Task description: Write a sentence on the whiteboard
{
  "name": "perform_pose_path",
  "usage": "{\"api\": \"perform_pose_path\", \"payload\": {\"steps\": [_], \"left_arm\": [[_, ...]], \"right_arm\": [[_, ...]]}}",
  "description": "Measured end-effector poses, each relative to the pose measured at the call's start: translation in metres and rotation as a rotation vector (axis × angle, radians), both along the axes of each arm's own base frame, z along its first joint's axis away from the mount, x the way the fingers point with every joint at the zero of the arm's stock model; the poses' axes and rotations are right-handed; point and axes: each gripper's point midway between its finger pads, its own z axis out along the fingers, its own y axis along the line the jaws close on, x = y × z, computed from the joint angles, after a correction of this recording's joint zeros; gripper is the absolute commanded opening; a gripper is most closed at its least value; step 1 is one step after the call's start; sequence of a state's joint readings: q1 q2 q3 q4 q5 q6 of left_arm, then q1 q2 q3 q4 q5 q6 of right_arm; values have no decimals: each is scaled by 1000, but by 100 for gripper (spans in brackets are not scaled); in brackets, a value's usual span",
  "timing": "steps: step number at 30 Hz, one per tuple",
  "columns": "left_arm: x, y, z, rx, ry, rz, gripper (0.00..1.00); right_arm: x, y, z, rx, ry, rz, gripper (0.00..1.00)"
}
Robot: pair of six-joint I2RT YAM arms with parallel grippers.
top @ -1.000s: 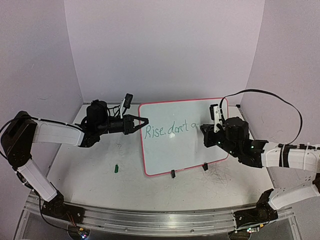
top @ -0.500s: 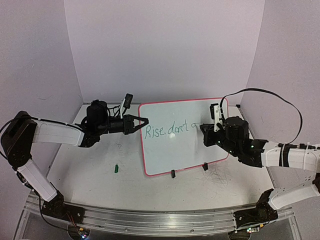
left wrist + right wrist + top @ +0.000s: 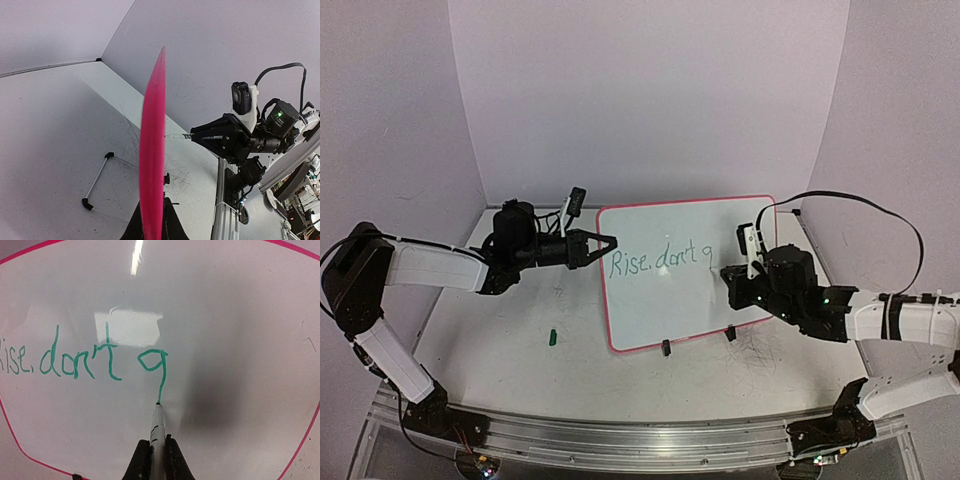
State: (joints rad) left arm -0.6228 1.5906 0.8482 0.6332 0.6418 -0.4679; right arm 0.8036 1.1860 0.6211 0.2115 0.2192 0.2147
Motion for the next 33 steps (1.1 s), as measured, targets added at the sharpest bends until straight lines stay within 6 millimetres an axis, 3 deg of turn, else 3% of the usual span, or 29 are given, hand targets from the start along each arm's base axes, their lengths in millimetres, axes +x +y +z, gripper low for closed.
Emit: {"api": "perform_pose_path", "payload": {"steps": [10,13,17,19,23,33], "left_arm": [[0,0,0,0,-1,-1,0],[0,0,0,0,-1,-1,0],[0,0,0,0,-2,-1,0],[0,0,0,0,-1,-1,0],[0,0,0,0,-1,-2,0],[0,0,0,0,-2,-2,0]], "right_arm": [[-8,15,1,1,6,48,0],[-11,18,18,33,-26,55,0],[-10,2,53,93,-107,6,0],[-5,-7,62,103,-129,-29,0],[0,-16,58,78,-126,-61,0],[4,-11,42,-2,-113,-42,0]]}}
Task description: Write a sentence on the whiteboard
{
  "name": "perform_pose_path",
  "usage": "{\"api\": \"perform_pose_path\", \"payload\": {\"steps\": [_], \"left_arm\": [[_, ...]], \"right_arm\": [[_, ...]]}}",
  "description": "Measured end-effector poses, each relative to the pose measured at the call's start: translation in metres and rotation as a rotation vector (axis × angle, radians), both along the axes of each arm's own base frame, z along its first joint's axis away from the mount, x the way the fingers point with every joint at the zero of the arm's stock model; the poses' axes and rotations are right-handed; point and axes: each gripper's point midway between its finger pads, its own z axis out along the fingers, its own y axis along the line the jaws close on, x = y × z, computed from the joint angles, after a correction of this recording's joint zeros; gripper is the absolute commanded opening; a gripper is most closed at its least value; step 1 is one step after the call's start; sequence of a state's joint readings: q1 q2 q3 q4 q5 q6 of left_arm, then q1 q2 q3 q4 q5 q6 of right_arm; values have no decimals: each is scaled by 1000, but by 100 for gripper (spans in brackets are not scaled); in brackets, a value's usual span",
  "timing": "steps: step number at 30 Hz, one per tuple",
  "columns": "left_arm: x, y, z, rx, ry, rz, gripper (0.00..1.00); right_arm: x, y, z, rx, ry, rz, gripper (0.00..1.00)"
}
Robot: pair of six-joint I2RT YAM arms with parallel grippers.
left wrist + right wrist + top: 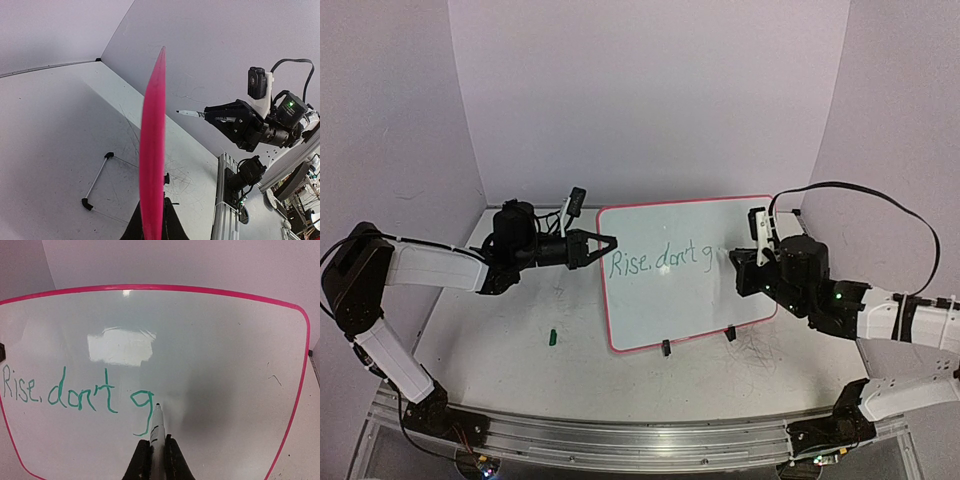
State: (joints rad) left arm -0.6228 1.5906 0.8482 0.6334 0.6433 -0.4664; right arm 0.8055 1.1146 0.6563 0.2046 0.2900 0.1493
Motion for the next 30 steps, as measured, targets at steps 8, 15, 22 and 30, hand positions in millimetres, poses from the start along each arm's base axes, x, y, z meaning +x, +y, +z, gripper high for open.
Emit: {"api": "perform_pose_path", "payload": {"steps": [8,15,22,30], "left_arm": [[0,0,0,0,0,0,0],[0,0,0,0,0,0,0],[0,0,0,0,0,0,0],[0,0,0,0,0,0,0]], "right_arm": [[1,5,-10,-36,11,21,0],[11,-4,-14,-41,17,-12,0],[13,-6,-13,-31,18,-6,0],[13,-2,-10,-23,8,13,0]]}}
